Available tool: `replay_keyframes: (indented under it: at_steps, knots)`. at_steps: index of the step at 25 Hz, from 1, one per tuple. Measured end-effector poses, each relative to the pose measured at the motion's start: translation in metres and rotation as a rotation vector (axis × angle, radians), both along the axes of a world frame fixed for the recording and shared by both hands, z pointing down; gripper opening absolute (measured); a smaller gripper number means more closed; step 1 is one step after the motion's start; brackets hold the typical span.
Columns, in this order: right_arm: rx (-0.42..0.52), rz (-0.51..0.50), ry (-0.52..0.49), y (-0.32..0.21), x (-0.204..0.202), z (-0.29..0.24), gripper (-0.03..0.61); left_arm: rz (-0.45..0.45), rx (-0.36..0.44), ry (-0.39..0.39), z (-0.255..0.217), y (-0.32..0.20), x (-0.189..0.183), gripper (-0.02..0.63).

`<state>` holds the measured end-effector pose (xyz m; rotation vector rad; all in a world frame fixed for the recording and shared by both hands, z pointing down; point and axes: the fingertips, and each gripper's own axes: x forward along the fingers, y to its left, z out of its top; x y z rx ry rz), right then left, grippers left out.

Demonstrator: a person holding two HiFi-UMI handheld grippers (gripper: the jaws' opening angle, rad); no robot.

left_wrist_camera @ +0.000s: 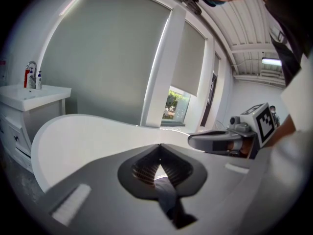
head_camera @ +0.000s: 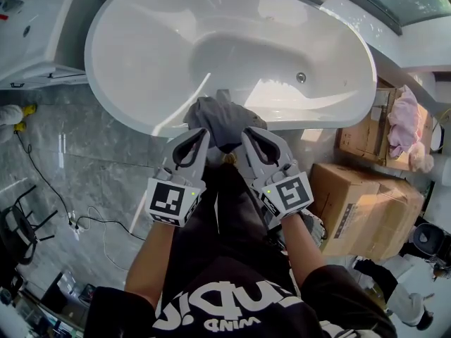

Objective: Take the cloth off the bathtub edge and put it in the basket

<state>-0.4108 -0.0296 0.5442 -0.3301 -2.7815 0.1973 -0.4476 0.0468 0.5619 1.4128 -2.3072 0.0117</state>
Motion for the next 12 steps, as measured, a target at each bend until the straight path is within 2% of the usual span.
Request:
replay_keyframes:
  at_steps: [5,9,12]
  knots:
    - [-0.003,-0.026,0.006,0.002,0.001,0.002,0.014,-0.008,0.002,0.008,0.000,-0.002,0.002,-0.003]
    - [0.019,-0.098,0.023,0.013,0.005,0.007,0.120,-0.015,0.004,0.017,0.002,-0.003,0.003,-0.003]
    - [0.025,-0.133,0.047,0.018,0.007,0.014,0.284,-0.013,0.006,0.022,0.001,-0.002,0.003,-0.003]
